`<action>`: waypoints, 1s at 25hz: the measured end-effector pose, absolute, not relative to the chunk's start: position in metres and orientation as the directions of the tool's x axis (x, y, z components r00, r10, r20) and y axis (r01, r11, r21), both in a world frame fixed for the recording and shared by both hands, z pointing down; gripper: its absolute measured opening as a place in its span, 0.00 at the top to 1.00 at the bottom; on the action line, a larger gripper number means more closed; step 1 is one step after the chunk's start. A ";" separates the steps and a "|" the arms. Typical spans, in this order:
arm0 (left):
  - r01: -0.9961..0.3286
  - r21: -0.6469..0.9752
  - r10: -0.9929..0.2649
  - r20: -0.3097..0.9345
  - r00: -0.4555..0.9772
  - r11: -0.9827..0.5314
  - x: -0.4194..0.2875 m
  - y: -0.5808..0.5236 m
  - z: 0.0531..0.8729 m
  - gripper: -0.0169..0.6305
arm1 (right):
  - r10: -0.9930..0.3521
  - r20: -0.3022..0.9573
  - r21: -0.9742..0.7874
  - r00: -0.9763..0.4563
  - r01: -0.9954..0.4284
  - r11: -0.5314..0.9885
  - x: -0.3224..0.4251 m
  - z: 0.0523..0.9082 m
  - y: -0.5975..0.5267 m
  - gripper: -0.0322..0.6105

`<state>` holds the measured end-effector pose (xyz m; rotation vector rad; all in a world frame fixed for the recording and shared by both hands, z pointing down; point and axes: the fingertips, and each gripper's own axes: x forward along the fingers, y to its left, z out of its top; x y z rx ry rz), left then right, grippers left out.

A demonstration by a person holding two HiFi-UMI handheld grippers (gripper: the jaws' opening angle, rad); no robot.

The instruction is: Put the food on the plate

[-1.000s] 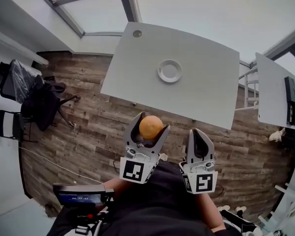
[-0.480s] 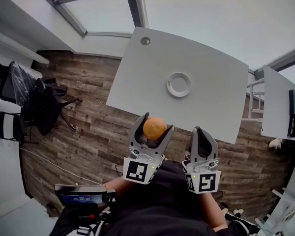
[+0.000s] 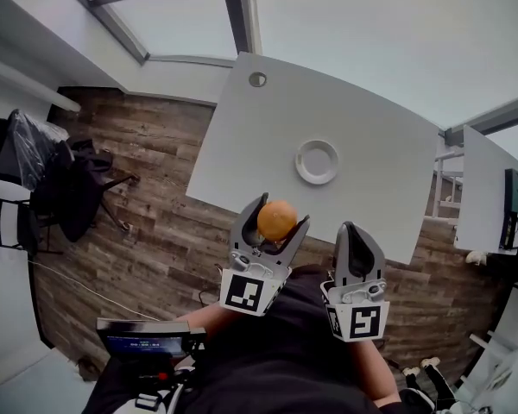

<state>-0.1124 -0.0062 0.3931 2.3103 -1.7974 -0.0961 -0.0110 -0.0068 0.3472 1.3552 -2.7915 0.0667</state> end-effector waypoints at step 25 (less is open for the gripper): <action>-0.980 0.139 -0.910 0.371 0.184 -0.141 -0.089 -0.126 0.516 0.45 | -0.773 0.026 -0.036 -0.633 -0.774 0.632 0.045 0.341 -0.093 0.95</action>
